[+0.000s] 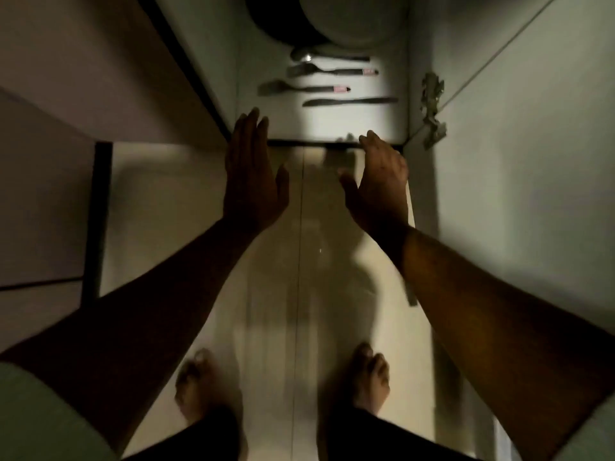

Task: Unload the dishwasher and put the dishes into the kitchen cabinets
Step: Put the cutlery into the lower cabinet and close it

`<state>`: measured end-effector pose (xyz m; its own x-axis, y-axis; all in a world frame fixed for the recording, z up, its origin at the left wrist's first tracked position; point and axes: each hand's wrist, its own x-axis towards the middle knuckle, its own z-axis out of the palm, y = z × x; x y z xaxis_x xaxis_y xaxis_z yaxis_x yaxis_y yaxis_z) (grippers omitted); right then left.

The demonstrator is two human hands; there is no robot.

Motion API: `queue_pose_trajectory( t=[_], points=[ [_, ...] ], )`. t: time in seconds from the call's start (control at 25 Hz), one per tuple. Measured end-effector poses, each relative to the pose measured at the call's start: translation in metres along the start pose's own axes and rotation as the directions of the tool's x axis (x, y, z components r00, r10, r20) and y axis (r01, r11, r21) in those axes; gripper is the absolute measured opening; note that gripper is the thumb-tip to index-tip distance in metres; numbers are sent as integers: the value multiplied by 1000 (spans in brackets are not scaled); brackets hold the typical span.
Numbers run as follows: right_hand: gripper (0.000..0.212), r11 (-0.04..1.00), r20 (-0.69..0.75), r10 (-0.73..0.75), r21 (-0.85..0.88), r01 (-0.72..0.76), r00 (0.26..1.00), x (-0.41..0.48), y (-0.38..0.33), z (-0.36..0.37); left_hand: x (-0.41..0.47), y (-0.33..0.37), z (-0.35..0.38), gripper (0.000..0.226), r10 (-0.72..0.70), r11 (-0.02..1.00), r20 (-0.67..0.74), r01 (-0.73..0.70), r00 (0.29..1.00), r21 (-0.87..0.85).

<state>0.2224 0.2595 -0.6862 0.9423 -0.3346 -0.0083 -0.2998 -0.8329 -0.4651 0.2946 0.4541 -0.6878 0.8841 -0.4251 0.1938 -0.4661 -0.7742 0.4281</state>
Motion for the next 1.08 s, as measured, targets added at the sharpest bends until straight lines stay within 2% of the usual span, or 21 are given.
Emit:
queue_pose_trajectory(
  t=[0.08,0.24,0.36,0.44,0.56,0.8,0.92,1.08],
  points=[
    [61,999,73,8,-49,-5,997,-47,-12,-43,-41,25,-44,69,-92,996,142,89,986,28],
    [62,995,160,22,-100,-6,987,-125,-30,-118,-100,77,-128,70,-140,989,335,115,932,93],
    [57,997,183,44,-67,-33,982,-174,-58,-183,-136,131,-201,72,-238,970,391,196,889,145],
    [55,998,236,47,-48,-37,971,-194,-77,-218,-151,165,-240,74,-351,931,430,262,832,252],
    [54,998,307,36,-57,-19,951,-216,-97,-255,-171,203,-275,75,-450,889,446,338,774,310],
    [46,999,307,39,-17,-36,951,-281,-98,-304,-227,266,-291,73,-328,944,415,272,849,188],
    [45,994,277,105,5,-111,955,-324,-87,-323,-252,294,-300,72,-266,961,434,200,861,191],
    [53,983,232,180,0,-185,956,-385,-49,-353,-277,328,-298,71,-179,979,551,89,815,186]
  ],
)
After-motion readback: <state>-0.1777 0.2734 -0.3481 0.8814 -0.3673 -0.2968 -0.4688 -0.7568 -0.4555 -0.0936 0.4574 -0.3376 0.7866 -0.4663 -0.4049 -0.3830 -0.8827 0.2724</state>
